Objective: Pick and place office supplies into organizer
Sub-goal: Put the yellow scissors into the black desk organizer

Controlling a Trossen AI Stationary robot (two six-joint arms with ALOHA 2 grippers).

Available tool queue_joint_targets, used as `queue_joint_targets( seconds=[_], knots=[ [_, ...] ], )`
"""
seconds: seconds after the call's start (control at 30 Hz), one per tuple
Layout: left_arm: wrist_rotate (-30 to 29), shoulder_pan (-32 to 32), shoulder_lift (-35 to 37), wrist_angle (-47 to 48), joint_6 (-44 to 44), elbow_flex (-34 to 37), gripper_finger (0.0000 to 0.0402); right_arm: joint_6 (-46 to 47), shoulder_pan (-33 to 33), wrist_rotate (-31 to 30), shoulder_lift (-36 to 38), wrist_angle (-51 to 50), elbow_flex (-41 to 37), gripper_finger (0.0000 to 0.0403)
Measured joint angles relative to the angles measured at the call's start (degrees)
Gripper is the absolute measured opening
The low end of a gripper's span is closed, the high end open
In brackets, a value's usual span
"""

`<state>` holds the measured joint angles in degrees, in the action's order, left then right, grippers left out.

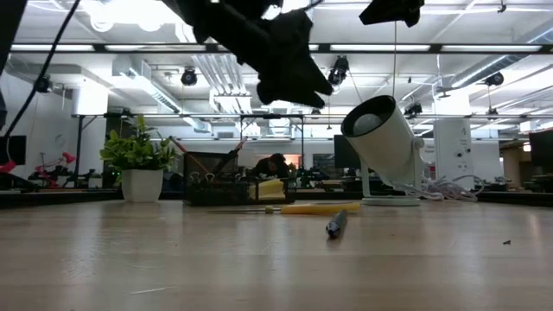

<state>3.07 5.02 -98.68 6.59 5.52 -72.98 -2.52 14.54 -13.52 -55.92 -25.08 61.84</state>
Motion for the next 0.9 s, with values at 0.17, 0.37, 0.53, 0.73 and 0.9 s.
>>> queue_joint_targets(
  seconds=[0.17, 0.37, 0.53, 0.73, 0.9],
  knots=[
    [0.91, -1.08, -5.35, 2.94, 0.04, -3.29, 0.0203, -0.02, 0.00, -0.02, 0.00, 0.00, 0.00, 0.0066],
    [3.78, -2.15, -7.80, 3.34, 0.15, -4.01, 0.0203, -0.25, 0.00, -0.03, 0.00, 0.00, 0.00, 0.0066],
    [3.83, -2.78, -9.34, 2.85, 0.16, -3.58, 0.0203, -0.42, 0.00, -0.07, 0.00, 0.02, 0.00, 0.0066],
    [3.71, -3.08, -13.26, 3.48, 3.16, -3.29, 0.0203, -0.73, 0.00, -0.05, 0.00, 0.00, 0.00, 0.0066],
    [2.89, -3.13, -15.71, 3.01, 4.69, -3.88, 0.0203, -0.91, 0.05, -0.15, 0.00, -0.04, 0.00, 0.0066]
  ],
)
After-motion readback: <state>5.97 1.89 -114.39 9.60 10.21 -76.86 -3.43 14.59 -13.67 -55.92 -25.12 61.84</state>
